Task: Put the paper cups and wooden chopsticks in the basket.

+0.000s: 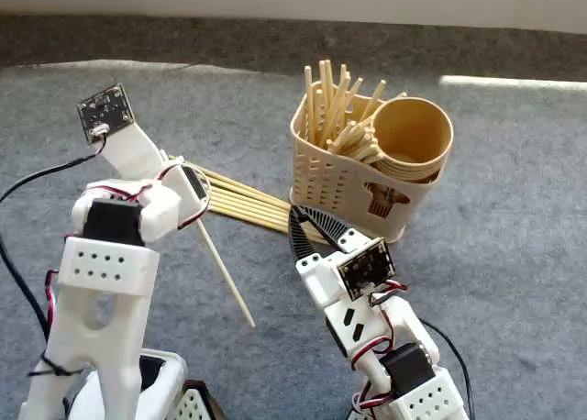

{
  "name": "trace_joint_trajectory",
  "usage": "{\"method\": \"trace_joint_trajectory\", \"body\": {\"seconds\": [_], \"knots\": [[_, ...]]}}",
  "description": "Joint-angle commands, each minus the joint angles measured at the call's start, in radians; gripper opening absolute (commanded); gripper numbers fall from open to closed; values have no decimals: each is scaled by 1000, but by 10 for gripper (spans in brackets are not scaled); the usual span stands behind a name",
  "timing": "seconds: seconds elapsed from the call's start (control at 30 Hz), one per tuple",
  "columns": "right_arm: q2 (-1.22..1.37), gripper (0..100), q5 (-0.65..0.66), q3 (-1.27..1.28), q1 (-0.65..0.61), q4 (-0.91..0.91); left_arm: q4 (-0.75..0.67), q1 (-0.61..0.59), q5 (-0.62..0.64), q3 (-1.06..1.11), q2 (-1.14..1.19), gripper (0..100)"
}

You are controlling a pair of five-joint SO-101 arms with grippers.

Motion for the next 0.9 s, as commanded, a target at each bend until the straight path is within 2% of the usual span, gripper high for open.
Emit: {"method": "trace_joint_trajectory", "body": {"seconds": [0.0, 0.37, 0.73, 0.87], "knots": [[5, 5, 11, 157, -10, 1, 0, -7, -9, -15, -143, 6], [5, 5, 11, 156, -8, 2, -255, -13, -9, -13, -423, 6], [5, 5, 11, 156, -8, 24, -618, -4, -11, -7, -432, 6], [5, 5, 11, 156, -8, 24, -747, 62, -46, -5, -430, 6]]}}
